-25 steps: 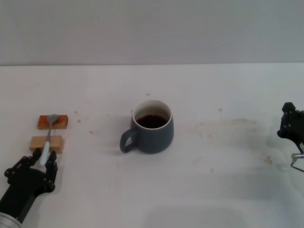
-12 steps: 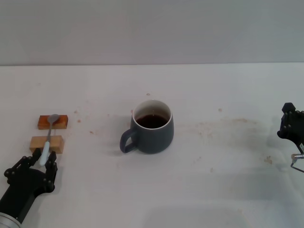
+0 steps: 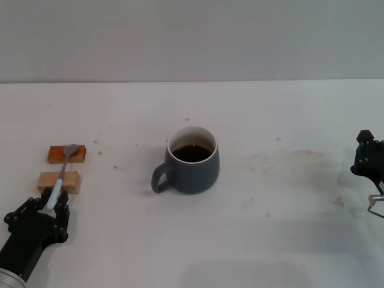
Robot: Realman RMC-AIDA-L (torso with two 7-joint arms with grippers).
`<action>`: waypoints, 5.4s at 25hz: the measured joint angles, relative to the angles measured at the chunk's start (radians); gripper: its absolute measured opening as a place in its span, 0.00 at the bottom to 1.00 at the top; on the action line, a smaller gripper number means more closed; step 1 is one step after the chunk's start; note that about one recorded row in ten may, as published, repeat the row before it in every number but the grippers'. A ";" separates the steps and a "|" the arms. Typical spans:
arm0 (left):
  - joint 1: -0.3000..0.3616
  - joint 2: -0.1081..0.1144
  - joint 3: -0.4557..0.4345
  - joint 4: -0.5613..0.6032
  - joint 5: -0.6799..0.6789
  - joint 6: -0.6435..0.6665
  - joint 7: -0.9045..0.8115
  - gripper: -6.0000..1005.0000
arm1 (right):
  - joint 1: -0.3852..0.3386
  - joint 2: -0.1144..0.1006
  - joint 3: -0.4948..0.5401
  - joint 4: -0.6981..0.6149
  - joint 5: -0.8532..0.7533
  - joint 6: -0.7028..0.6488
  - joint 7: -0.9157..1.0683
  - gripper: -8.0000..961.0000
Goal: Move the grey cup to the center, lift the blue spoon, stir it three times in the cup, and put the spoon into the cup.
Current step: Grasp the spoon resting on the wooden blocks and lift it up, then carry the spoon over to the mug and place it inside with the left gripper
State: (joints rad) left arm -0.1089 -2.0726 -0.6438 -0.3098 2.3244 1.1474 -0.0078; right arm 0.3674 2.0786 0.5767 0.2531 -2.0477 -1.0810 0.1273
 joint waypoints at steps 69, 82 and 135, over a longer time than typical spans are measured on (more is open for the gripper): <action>0.160 0.269 -0.340 -0.820 0.441 -0.524 0.060 0.18 | -0.025 0.000 0.002 0.006 0.006 -0.059 0.006 0.01; 0.176 0.274 -0.397 -0.950 0.491 -0.670 0.051 0.18 | -0.025 0.000 0.002 0.006 0.006 -0.059 0.007 0.01; 0.192 0.176 -0.536 -1.569 0.543 -1.584 0.377 0.18 | -0.068 0.000 0.099 -0.046 0.014 -0.079 0.005 0.01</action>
State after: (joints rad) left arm 0.0828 -1.8964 -1.1793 -1.8786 2.8670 -0.4368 0.3690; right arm 0.2990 2.0785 0.6755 0.2066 -2.0336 -1.1599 0.1326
